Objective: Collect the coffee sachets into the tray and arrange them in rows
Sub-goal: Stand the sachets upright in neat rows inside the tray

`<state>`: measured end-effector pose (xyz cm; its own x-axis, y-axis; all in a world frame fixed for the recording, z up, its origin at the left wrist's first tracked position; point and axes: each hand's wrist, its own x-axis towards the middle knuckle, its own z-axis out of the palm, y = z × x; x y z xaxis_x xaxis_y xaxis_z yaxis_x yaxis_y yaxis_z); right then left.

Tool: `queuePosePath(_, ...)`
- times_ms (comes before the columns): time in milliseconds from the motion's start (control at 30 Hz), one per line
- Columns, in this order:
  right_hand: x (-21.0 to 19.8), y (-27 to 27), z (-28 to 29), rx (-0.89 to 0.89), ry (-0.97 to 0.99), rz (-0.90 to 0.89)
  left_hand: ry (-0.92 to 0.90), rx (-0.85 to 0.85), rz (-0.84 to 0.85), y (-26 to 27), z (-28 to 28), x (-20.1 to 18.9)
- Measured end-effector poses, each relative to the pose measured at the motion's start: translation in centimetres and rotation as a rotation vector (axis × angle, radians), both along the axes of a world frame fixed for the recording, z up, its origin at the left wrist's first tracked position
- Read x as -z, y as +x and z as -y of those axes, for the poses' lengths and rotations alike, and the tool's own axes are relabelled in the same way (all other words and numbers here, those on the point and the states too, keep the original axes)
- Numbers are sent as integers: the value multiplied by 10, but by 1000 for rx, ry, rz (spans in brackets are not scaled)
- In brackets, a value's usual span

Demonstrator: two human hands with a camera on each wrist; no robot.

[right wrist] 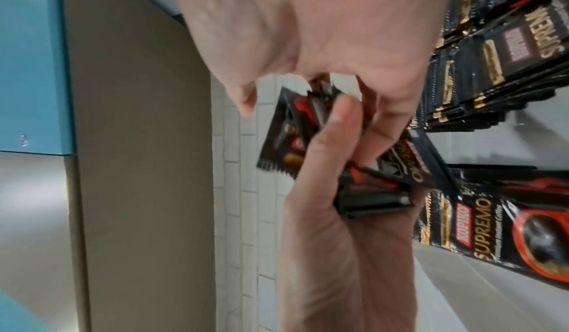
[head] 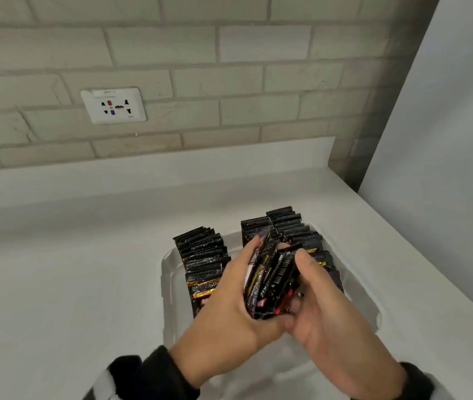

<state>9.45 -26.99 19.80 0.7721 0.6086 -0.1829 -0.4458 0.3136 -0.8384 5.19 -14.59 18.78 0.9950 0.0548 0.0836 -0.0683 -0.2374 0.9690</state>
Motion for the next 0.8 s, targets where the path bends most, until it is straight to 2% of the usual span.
queuePosePath(67,-3,2,0,10,17,-19,-206,-16,6,-1,-5,3)
queuePosePath(167,-8,4,0,-17,-14,28,-417,-56,-72,-1,-14,7)
queuePosePath(267,-7,3,0,-8,-210,214,-673,-96,-163,-2,-17,15)
queuePosePath(367,-5,3,-1,8,-397,430,-849,-23,-213,-4,-15,16)
queuePosePath(467,-5,4,-3,78,-496,561,-953,-17,-259,-5,-13,20)
queuePosePath(600,-5,10,-7,106,-532,599,-1053,-37,-299,-6,-10,25)
queuePosePath(700,2,17,-7,112,-516,551,-1125,-27,-310,-7,-10,24)
queuePosePath(800,10,22,-5,79,-493,468,-1120,-54,-344,-7,-12,26)
